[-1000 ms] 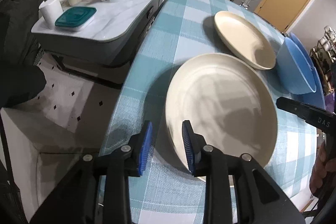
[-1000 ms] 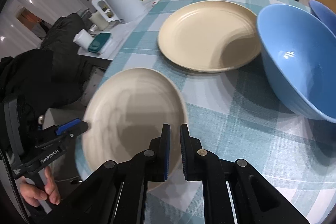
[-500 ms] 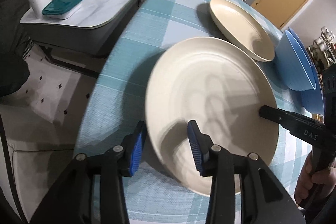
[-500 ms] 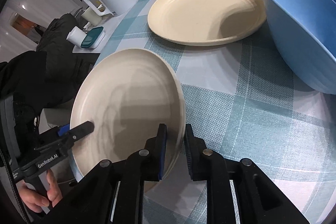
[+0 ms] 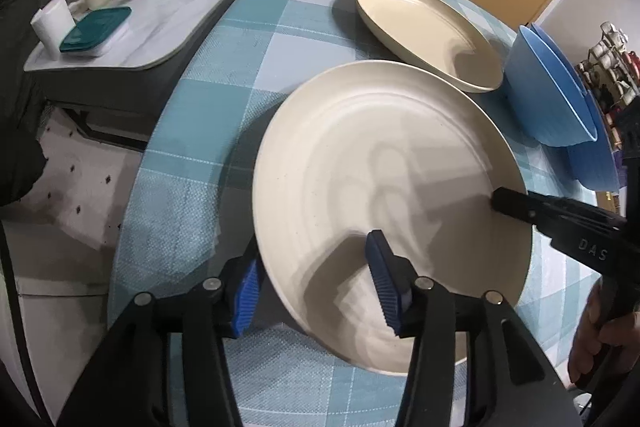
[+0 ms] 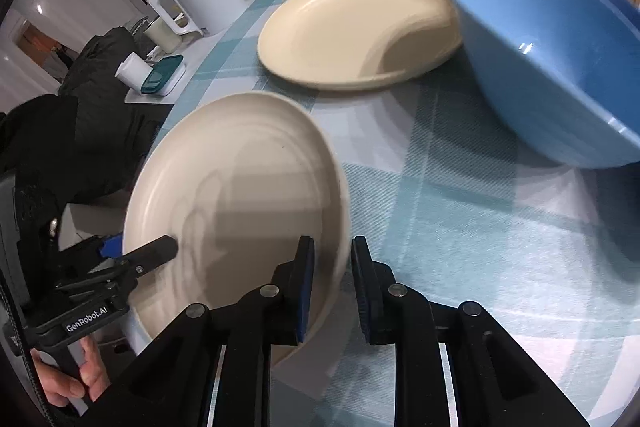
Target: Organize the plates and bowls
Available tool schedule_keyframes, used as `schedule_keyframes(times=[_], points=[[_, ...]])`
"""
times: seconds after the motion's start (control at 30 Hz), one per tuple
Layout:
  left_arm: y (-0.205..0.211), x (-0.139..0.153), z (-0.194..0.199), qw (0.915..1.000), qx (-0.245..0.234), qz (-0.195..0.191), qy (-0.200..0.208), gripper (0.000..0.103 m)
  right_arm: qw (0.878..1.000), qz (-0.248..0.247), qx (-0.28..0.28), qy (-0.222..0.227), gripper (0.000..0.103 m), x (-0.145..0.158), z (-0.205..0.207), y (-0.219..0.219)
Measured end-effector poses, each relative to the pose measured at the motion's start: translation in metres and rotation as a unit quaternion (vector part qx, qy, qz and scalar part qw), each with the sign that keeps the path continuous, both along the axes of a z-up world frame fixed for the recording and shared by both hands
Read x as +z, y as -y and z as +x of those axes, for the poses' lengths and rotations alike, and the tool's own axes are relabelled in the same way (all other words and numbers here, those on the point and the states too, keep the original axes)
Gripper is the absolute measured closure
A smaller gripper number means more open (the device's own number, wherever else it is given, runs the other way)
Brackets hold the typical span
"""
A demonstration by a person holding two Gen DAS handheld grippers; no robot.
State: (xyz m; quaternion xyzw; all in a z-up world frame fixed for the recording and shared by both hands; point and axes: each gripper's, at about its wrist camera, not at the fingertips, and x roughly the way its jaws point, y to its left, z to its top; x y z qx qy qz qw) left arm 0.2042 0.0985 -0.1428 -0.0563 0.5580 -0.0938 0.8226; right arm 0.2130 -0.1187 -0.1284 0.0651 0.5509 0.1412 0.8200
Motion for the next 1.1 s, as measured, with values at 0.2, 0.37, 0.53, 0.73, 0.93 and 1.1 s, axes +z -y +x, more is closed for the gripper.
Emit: schedule_keyframes(times=[0.2, 0.37, 0.53, 0.73, 0.93, 1.1], points=[[-0.003, 0.022, -0.023, 0.995, 0.028, 0.076, 0.058, 0.048, 0.997, -0.016, 0.005, 0.069, 0.078, 0.029, -0.024, 0.013], [-0.013, 0.048, -0.045, 0.9907, 0.048, 0.072, 0.105, 0.042, 0.993, -0.006, 0.008, 0.114, 0.07, 0.047, -0.055, 0.023], [-0.006, 0.073, -0.064, 0.9854, 0.04, 0.076, 0.147, 0.021, 0.989, -0.015, 0.011, 0.145, 0.069, 0.06, -0.087, 0.032], [0.023, 0.102, -0.091, 0.9754, 0.011, 0.069, 0.209, 0.017, 0.974, 0.042, -0.079, 0.206, 0.047, 0.088, -0.148, 0.07], [0.059, 0.115, -0.116, 0.9676, -0.016, 0.041, 0.249, 0.017, 0.93, 0.049, -0.174, 0.321, 0.016, 0.116, -0.228, 0.107], [0.095, 0.119, -0.141, 0.9576, -0.047, 0.051, 0.28, 0.017, 0.912, 0.02, -0.193, 0.36, 0.005, 0.121, -0.27, 0.115]])
